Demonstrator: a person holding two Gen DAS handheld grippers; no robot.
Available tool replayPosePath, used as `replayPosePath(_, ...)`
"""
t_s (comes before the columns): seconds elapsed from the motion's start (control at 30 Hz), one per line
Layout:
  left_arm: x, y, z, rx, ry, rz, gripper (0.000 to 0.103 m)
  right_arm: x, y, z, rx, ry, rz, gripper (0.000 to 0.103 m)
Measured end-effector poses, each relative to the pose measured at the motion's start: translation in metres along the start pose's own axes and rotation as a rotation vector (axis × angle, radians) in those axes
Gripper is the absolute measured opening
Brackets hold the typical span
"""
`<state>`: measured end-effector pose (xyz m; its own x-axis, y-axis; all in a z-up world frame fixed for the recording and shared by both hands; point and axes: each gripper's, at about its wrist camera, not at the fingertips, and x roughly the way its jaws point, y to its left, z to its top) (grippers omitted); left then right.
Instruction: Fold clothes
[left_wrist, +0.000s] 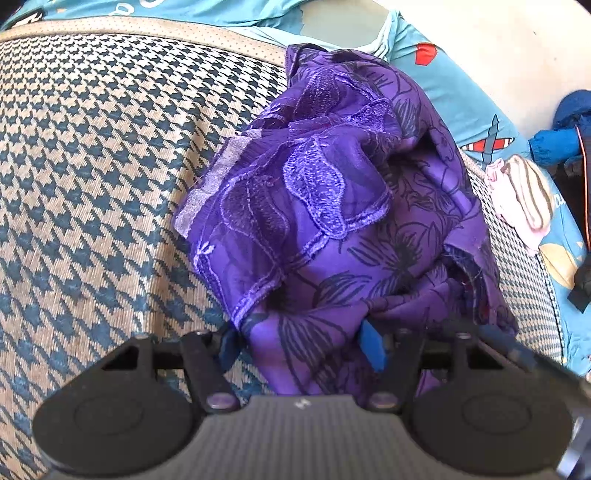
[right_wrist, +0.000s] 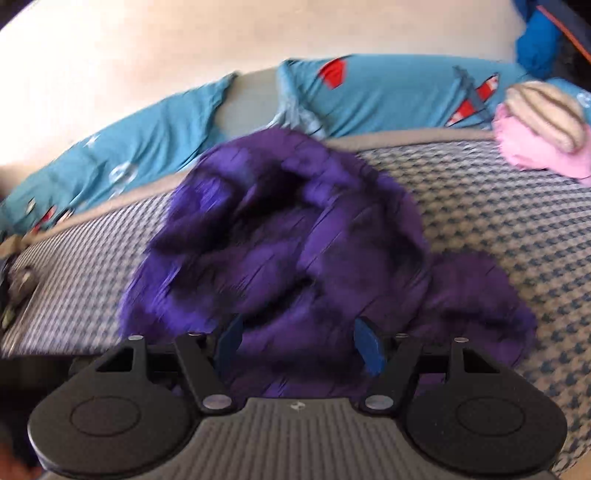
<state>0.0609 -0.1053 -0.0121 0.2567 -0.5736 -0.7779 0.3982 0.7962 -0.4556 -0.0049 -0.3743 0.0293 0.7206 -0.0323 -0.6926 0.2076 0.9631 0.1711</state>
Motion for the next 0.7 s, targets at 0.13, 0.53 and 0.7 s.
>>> replayPosePath(0.13, 0.005, -0.002, 0.005, 0.004, 0.007, 0.009, 0.062, 0.001, 0.021, -0.016, -0.078, 0.041, 0.034, 0.066)
replayPosePath(0.53, 0.014, -0.004, 0.015, 0.023, 0.032, 0.011, 0.062, 0.019, 0.074, -0.047, -0.338, 0.105, 0.077, 0.075)
replayPosePath(0.7, 0.009, -0.001, 0.016, 0.027, 0.044, 0.004, 0.062, 0.031, 0.09, -0.052, -0.417, 0.075, 0.043, 0.074)
